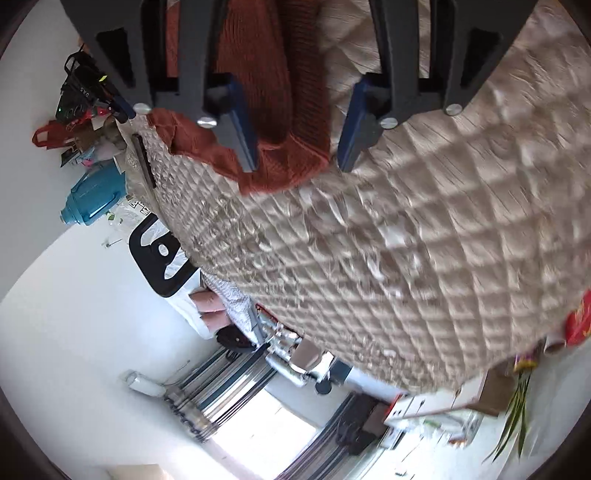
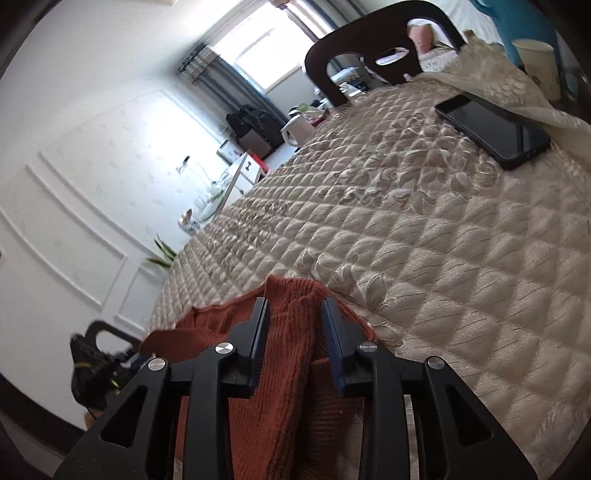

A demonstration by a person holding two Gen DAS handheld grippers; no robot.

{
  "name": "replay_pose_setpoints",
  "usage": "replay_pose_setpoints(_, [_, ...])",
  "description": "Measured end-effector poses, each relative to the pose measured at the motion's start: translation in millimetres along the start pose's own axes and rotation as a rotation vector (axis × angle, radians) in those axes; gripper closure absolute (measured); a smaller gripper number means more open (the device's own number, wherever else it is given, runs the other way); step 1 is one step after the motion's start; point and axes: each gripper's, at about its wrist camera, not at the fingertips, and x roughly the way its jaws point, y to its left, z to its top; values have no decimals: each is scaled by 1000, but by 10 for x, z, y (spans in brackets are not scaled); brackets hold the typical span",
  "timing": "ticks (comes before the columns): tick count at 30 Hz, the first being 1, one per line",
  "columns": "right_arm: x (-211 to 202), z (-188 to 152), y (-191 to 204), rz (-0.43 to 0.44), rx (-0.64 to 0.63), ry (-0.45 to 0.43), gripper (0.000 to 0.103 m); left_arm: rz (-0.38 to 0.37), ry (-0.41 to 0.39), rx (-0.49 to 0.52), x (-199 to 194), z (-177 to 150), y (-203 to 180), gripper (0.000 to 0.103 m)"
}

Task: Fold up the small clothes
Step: 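Lift the held hem with both tools, fold it onto the collar, release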

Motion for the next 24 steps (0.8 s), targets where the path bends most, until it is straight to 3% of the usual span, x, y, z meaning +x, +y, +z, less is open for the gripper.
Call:
replay_pose_setpoints(5, [252,-41,50,-44,-64,94,73,26,39,126,93,-31,-156,53])
replay_pose_setpoints(10, [378,-106,68,-53,-87,131,73,76,87,222,278,-64,-273,49])
replay_pose_setpoints(14, [416,-115,80,-79,-108,145,94,100,81,295,328,-72,-389,53])
replay_pose_setpoints(19, [425,-86,109,-90,-129,149,94,128,80,331,378,-34,-429,57])
replay_pose_setpoints(21, [444,-83,118,-94,-132,151,94,144,86,346,413,-27,-447,68])
replay_pose_setpoints(23, [440,-81,113,-90,-127,149,94,152,83,379,407,-40,-494,91])
replay_pose_setpoints(24, [431,-80,119,-88,-127,145,94,147,81,391,401,-45,-515,95])
